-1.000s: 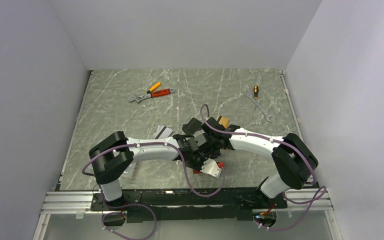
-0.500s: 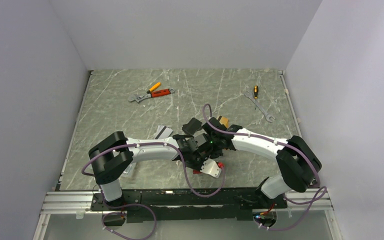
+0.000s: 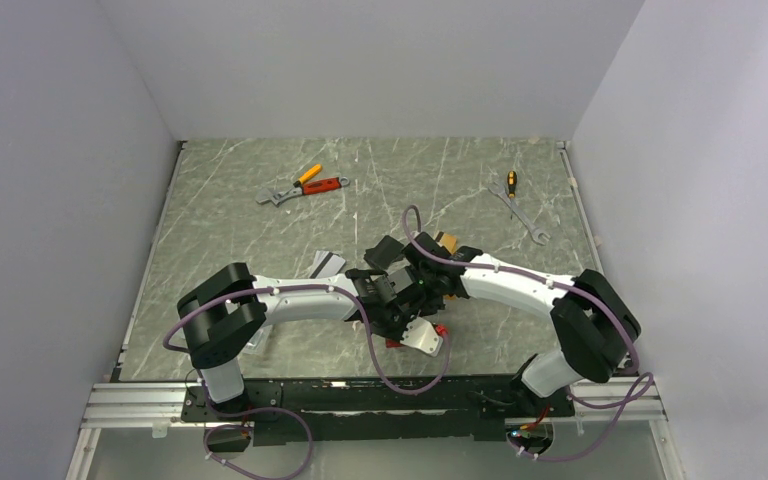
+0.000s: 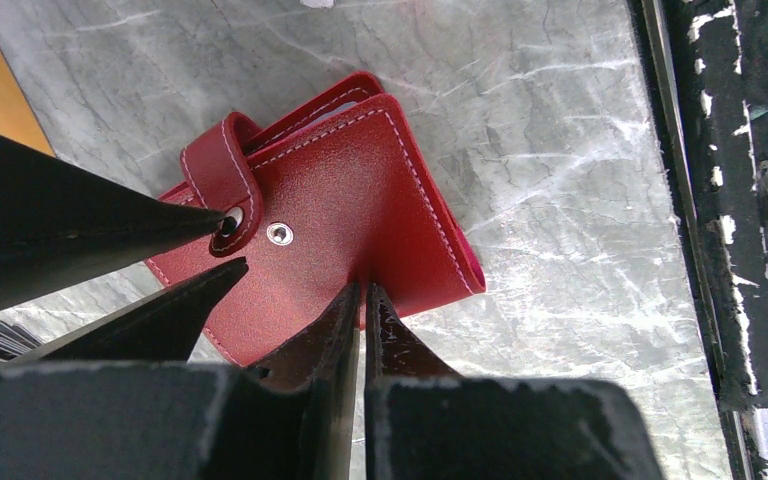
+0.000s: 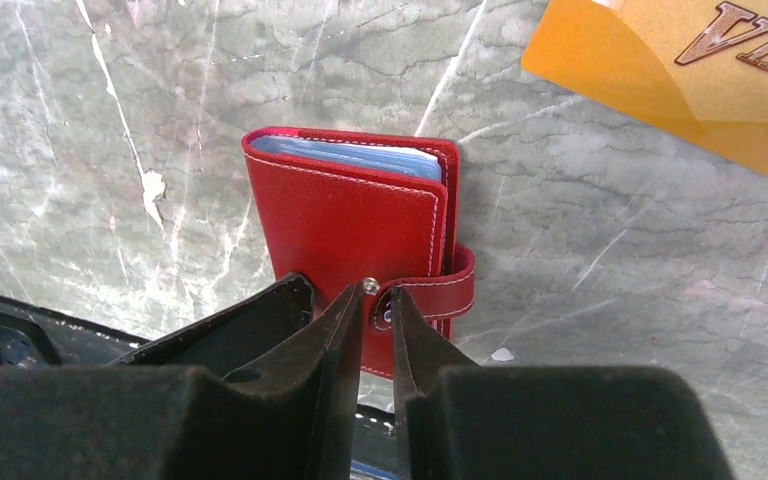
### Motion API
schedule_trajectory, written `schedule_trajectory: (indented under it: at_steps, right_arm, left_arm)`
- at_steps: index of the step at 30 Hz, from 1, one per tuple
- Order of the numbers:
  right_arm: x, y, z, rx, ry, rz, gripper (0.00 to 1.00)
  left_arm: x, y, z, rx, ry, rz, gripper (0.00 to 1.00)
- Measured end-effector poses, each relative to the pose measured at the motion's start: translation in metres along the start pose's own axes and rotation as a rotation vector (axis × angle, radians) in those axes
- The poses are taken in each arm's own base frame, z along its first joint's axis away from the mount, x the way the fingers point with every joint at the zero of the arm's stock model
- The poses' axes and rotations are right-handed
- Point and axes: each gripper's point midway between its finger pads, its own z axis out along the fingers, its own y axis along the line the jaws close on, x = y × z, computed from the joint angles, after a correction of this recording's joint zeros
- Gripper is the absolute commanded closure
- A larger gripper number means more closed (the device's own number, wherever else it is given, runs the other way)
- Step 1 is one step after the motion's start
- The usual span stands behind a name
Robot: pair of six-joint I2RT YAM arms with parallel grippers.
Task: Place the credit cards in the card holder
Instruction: Close the card holder at the center of the board.
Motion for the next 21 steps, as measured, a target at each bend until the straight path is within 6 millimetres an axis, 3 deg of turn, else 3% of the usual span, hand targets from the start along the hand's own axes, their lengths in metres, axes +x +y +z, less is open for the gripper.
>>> schedule_trajectory:
  at_steps: [6, 13, 21]
  right_arm:
    - [0.003, -0.001, 0.004, 0.018, 0.015, -0.006, 0.86]
    - [0.003, -0.004, 0.003, 0.053, 0.022, -0.012, 1.00]
    - [-0.003, -0.011, -0.001, 0.109, -0.006, -0.016, 1.00]
  left_arm:
    - [0.000, 0.000, 0.000, 0.001, 0.001, 0.000, 0.90]
    - [0.000, -0.001, 0.000, 0.005, 0.000, 0.001, 0.90]
    - [-0.001, -0.003, 0.000, 0.012, -0.004, 0.001, 0.90]
